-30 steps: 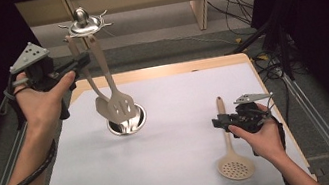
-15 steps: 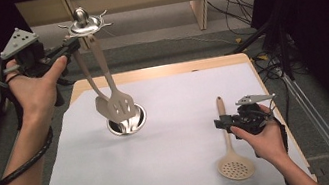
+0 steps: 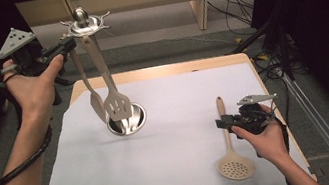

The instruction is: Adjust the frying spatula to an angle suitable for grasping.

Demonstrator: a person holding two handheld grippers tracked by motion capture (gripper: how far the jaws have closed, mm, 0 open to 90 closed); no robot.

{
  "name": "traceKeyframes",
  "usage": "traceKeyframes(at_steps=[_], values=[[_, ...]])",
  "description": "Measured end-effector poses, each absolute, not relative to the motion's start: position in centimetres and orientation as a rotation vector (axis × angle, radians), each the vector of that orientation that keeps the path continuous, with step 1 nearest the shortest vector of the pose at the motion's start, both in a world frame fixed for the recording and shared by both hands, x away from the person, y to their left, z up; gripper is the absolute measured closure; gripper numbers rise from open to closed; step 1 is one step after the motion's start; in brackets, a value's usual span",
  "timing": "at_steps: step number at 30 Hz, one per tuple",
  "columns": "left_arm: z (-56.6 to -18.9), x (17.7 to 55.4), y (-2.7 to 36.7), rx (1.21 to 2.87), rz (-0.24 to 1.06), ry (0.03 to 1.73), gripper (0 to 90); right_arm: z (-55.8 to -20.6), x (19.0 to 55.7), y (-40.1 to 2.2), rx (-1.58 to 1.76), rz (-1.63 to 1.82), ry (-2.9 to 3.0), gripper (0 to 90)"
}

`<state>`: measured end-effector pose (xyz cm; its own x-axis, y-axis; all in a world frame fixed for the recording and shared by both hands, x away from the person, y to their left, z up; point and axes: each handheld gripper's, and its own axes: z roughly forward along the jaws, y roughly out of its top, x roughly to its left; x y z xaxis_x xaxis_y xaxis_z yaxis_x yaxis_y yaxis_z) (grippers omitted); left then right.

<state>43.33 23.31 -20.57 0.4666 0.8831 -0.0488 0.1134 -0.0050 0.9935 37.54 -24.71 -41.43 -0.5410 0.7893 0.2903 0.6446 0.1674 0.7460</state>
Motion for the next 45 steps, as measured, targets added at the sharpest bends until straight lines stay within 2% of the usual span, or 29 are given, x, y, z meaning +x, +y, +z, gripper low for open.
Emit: traceKeyframes(at_steps=[8,38,45], values=[[-20.5,43.8,23.6,1.463,0.790,0.945,89.3,-41.5,37.8,-25.2,1.375,1.294,2.257,64.7],[-20.0,45.3,24.2,1.490,0.832,0.960,88.9,-42.7,38.7,-26.4,1.613,1.082,2.296,67.1],[-20.5,42.9,25.1,1.445,0.835,0.938,79.4,-43.3,39.2,-26.4,1.663,0.962,2.348,64.0]])
